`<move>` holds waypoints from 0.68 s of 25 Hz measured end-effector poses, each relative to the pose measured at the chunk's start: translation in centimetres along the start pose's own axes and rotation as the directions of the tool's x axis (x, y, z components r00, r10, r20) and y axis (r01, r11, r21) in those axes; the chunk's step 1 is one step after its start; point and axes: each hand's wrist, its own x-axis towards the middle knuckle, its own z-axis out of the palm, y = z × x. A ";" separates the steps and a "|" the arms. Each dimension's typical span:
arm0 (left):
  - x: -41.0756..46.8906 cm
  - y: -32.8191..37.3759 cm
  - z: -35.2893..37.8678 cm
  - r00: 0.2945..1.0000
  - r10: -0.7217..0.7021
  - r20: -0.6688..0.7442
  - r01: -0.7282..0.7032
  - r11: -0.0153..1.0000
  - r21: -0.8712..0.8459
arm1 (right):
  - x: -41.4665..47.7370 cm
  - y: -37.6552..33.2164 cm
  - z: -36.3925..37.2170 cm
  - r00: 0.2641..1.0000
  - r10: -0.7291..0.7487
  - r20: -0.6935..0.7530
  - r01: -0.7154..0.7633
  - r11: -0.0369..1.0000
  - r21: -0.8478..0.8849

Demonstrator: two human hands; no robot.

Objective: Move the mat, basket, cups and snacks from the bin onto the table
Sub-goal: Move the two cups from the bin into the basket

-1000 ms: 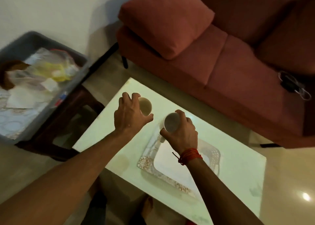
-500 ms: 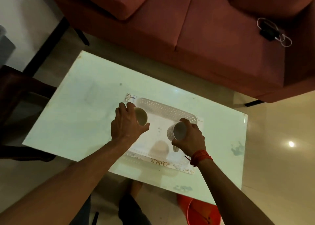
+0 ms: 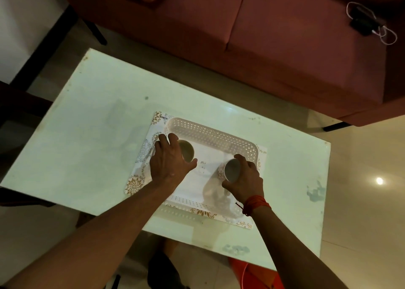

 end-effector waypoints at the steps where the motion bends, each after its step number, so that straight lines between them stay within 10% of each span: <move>1: 0.1 0.0 0.2 1.000 -0.001 -0.001 0.001 1.000 0.006 | 0.1 0.1 0.1 1.000 0.001 0.005 -0.001 1.000 0.000; 17: 0.5 -0.1 1.9 0.999 -0.032 0.029 0.031 0.999 0.037 | 0.3 0.2 1.2 1.000 0.023 0.014 -0.022 0.999 -0.036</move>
